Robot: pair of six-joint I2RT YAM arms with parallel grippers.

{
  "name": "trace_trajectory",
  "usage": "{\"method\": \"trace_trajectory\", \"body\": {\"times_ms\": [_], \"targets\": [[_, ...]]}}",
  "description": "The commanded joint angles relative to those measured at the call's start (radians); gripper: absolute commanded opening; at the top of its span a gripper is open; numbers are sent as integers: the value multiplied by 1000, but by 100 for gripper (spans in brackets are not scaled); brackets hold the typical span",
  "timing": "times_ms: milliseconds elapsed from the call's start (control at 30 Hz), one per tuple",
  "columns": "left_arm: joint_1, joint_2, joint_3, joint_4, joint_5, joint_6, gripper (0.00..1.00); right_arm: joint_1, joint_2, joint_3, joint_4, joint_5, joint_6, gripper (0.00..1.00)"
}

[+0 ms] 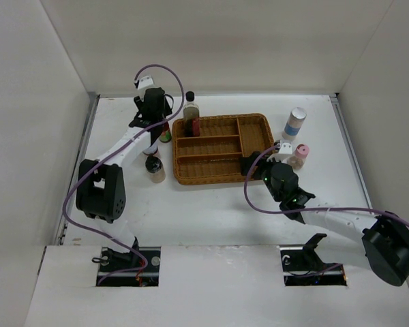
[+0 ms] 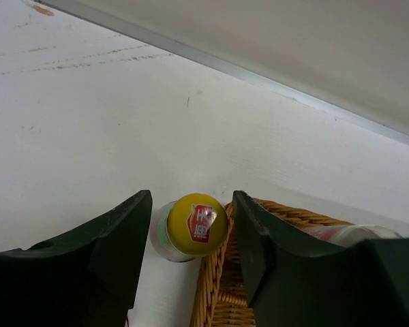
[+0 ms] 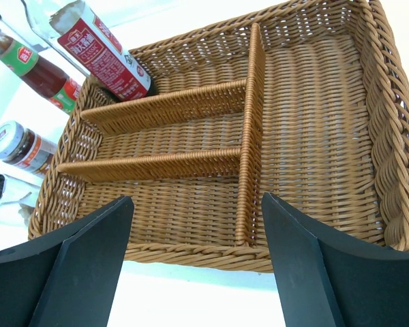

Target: Organize the condiment bottles

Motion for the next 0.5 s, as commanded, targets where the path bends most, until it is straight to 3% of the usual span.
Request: {"method": "trace_trajectory", "body": {"times_ms": [0, 167, 300, 467], "targets": [[6, 0, 39, 0, 5, 9, 48, 5, -16, 33, 47, -11, -5, 82], [3, 9, 48, -9, 5, 9, 41, 5, -16, 34, 47, -11, -5, 83], [3, -7, 43, -9, -6, 9, 21, 5, -24, 31, 47, -11, -5, 83], [-14, -156, -23, 36, -78, 12, 13, 5, -25, 33, 47, -11, -5, 83]]}}
